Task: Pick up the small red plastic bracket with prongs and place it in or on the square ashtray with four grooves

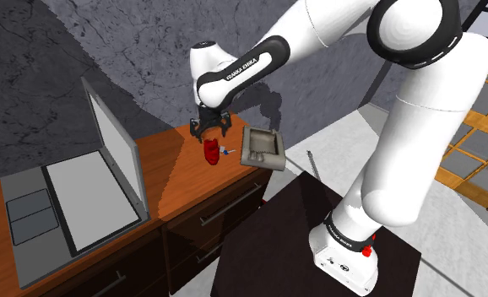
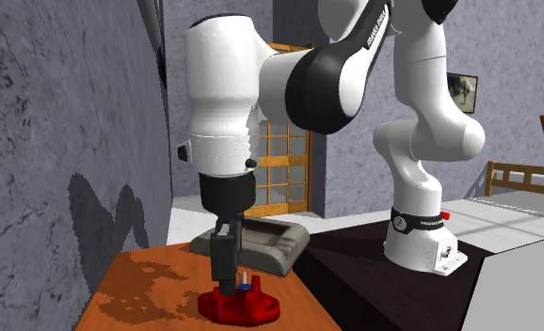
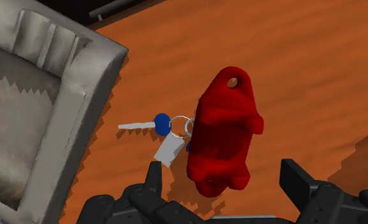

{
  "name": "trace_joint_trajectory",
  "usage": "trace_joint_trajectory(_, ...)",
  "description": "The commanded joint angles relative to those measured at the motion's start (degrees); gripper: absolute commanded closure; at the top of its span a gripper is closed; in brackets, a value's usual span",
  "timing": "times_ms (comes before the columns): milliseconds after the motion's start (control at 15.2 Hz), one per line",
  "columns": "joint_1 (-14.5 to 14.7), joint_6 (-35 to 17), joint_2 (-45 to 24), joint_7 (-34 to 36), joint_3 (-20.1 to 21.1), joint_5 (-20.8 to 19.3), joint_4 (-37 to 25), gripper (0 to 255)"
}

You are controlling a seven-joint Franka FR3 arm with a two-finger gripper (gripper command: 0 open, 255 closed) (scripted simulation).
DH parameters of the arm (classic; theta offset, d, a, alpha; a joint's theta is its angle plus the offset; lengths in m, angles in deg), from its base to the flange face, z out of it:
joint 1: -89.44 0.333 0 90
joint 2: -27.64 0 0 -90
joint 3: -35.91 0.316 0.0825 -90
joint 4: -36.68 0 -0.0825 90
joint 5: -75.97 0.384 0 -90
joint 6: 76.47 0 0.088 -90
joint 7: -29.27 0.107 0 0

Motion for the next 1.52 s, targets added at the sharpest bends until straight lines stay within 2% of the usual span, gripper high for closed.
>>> trace_joint_trajectory(0,1.82,0.12,-3.39,8.92,-0.42,-1.59,-1.75,0)
trace_joint_trajectory(528,1.63,-5.09,-6.97,9.55,-1.14,-2.6,-0.15,0)
trace_joint_trajectory(990,1.63,-5.09,-6.96,9.55,-1.14,-2.6,-0.15,0)
trace_joint_trajectory(1056,1.63,-5.09,-6.96,9.55,-1.14,-2.6,-0.15,255)
trace_joint_trajectory(1452,1.63,-5.09,-6.96,9.55,-1.14,-2.6,-0.15,255)
